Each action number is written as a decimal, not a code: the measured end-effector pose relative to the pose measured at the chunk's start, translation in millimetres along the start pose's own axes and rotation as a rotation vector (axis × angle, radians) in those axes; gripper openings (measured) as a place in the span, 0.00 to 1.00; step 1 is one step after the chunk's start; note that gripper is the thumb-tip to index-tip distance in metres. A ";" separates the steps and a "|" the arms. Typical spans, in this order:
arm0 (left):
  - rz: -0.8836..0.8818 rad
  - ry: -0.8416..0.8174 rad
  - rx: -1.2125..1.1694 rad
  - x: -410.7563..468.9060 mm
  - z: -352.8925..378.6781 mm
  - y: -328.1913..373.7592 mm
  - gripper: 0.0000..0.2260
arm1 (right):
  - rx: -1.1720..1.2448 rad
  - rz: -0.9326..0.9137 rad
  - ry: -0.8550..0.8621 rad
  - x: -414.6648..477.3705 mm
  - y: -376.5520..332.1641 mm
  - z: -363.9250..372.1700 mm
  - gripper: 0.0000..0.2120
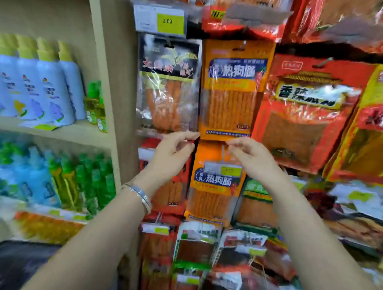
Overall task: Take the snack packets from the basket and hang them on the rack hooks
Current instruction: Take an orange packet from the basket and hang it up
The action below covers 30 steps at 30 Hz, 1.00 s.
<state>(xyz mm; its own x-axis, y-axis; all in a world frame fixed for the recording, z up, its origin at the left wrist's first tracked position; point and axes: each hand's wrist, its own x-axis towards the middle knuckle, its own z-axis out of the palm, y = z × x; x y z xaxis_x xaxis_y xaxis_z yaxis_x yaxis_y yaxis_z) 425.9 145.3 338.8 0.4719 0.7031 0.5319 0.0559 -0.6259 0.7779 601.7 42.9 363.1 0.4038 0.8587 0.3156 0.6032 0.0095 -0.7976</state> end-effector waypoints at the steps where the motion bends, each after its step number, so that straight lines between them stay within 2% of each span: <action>1: -0.097 -0.050 0.010 -22.1 1.8 -10.8 0.12 | 0.029 0.029 -0.051 -16.5 9.5 10.1 0.08; 4: -0.431 -0.224 0.080 -96.6 9.5 -45.2 0.10 | 0.087 0.152 -0.223 -69.8 41.3 45.9 0.08; 7: -0.655 -0.308 0.123 -175.4 7.2 -75.6 0.11 | 0.133 0.260 -0.370 -126.9 68.5 94.1 0.11; 11: -0.889 -0.286 0.305 -275.6 -20.8 -120.9 0.11 | 0.169 0.363 -0.547 -200.4 88.5 167.4 0.09; 14: -1.047 -0.194 0.347 -343.0 -53.1 -143.3 0.05 | 0.168 0.440 -0.686 -245.2 93.2 218.0 0.12; 18: -1.219 -0.116 0.369 -405.5 -105.5 -179.7 0.12 | 0.109 0.479 -0.818 -277.2 90.4 284.6 0.13; 22: -1.361 -0.129 0.341 -434.6 -153.1 -216.5 0.08 | 0.043 0.512 -0.886 -283.5 87.8 350.2 0.14; 25: -1.390 -0.114 0.293 -442.8 -180.8 -238.9 0.05 | -0.004 0.576 -0.942 -282.4 89.3 402.3 0.15; 30: -1.458 -0.222 0.231 -451.4 -219.4 -283.1 0.05 | -0.084 0.720 -0.959 -283.9 100.0 488.6 0.17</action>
<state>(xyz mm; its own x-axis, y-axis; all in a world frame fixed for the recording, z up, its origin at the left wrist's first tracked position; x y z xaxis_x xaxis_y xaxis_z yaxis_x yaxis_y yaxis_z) 4.0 79.2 -48.1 -0.0012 0.6901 -0.7237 0.7087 0.5112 0.4863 211.4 50.5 -57.4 0.0121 0.6856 -0.7279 0.5068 -0.6317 -0.5866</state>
